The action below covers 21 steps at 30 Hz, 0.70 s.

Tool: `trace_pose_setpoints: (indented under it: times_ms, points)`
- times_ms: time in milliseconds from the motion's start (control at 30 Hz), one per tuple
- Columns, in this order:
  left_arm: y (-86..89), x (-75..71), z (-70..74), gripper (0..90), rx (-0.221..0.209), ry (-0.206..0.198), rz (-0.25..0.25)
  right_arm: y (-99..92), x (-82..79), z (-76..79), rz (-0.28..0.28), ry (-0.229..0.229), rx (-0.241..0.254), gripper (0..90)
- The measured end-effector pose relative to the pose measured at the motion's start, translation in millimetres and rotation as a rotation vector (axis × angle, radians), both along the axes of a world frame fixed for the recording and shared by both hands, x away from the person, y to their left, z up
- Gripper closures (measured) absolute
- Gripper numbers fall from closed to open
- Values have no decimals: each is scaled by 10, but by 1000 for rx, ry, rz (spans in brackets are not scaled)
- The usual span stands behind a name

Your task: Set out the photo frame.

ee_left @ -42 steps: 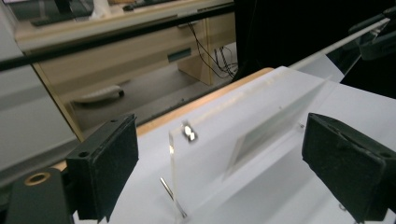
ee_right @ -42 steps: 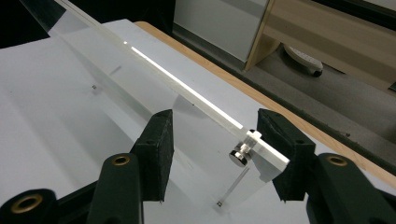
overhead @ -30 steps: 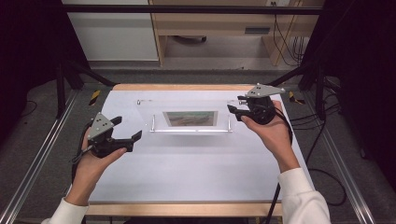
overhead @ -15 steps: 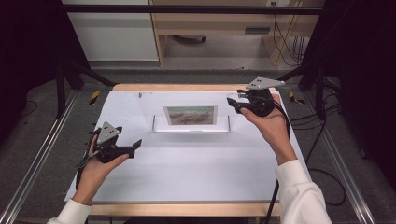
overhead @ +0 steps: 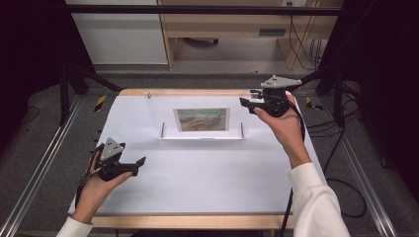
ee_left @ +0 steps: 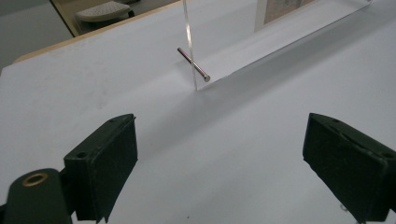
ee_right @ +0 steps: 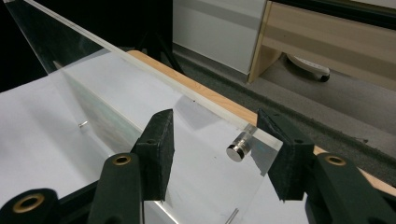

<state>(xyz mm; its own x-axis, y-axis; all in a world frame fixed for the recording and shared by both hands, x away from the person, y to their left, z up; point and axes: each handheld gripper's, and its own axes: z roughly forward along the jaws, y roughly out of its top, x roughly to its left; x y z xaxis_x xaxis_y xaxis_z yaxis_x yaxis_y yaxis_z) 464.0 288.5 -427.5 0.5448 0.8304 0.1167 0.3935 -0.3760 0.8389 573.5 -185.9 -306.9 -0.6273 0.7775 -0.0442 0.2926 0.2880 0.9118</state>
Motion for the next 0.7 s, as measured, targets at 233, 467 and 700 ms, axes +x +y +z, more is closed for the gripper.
trace_pose_setpoints:
  times_ms: [233,467,700]
  points:
    - [49,-25,-46,102,8,13,-1,3,79,4,-11,12,18,477]
    - [90,-31,-87,104,8,22,4,8,185,10,-22,26,34,469]
    - [100,-22,-118,104,14,30,7,16,269,5,-37,35,51,456]
